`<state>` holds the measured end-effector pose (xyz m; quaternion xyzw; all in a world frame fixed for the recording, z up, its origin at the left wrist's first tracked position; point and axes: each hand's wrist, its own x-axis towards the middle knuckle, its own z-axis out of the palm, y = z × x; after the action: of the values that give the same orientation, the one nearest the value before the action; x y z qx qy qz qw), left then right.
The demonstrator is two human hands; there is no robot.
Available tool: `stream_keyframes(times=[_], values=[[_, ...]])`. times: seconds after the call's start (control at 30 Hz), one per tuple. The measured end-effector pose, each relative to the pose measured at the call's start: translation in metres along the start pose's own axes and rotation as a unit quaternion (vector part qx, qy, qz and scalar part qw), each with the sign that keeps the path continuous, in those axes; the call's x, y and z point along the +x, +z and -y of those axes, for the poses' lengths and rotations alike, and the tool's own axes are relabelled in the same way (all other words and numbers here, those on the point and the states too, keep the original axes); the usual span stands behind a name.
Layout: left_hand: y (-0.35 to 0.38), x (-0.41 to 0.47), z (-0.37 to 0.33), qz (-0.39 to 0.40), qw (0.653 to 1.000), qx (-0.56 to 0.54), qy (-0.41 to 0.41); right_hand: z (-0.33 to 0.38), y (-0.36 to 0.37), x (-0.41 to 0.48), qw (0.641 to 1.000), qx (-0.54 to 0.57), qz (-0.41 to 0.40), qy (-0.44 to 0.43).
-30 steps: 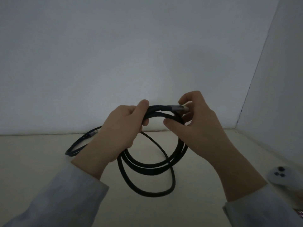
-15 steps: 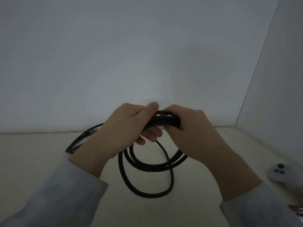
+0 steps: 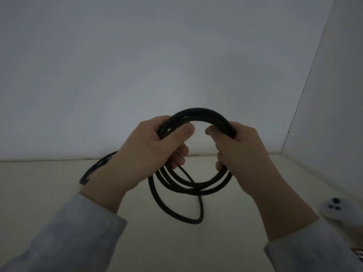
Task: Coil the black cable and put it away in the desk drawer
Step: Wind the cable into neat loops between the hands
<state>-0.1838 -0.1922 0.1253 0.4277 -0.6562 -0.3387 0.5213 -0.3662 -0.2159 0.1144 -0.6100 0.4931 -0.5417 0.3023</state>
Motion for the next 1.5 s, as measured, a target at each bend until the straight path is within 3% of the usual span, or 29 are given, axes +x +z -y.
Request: stream_keyframes(times=[0.23,0.47,0.57,0.73,0.9,1.07,1.23,1.4,1.5], values=[[0.001,-0.002,-0.004,-0.024,0.978,-0.186,-0.091,-0.001,0.004,0.000,0.993,0.111,0.018,0.047],[0.002,-0.001,-0.005,-0.029,0.959,-0.243,-0.140,0.005,0.001,-0.003,0.989,0.128,0.050,0.049],[0.002,0.003,-0.001,-0.032,0.973,-0.198,-0.111,0.004,-0.001,-0.001,0.990,0.129,0.005,0.058],[0.004,0.003,0.005,-0.057,0.990,-0.119,-0.044,0.002,-0.008,0.003,0.965,0.228,-0.059,0.112],[0.006,0.005,0.009,-0.102,0.995,-0.009,0.002,0.000,-0.007,0.005,0.971,0.199,-0.069,0.111],[0.004,0.004,0.008,-0.072,0.981,-0.166,-0.070,0.000,-0.003,0.004,0.973,0.191,-0.055,0.119],[0.015,0.002,0.006,-0.042,0.915,-0.379,-0.132,-0.001,0.001,0.002,0.961,0.238,-0.065,0.126],[0.027,-0.004,0.000,0.030,0.929,-0.358,-0.090,-0.003,0.006,0.002,0.968,0.180,-0.108,0.139],[0.029,-0.004,0.004,0.036,0.944,-0.328,-0.026,-0.003,0.011,-0.002,0.973,0.165,-0.077,0.141]])
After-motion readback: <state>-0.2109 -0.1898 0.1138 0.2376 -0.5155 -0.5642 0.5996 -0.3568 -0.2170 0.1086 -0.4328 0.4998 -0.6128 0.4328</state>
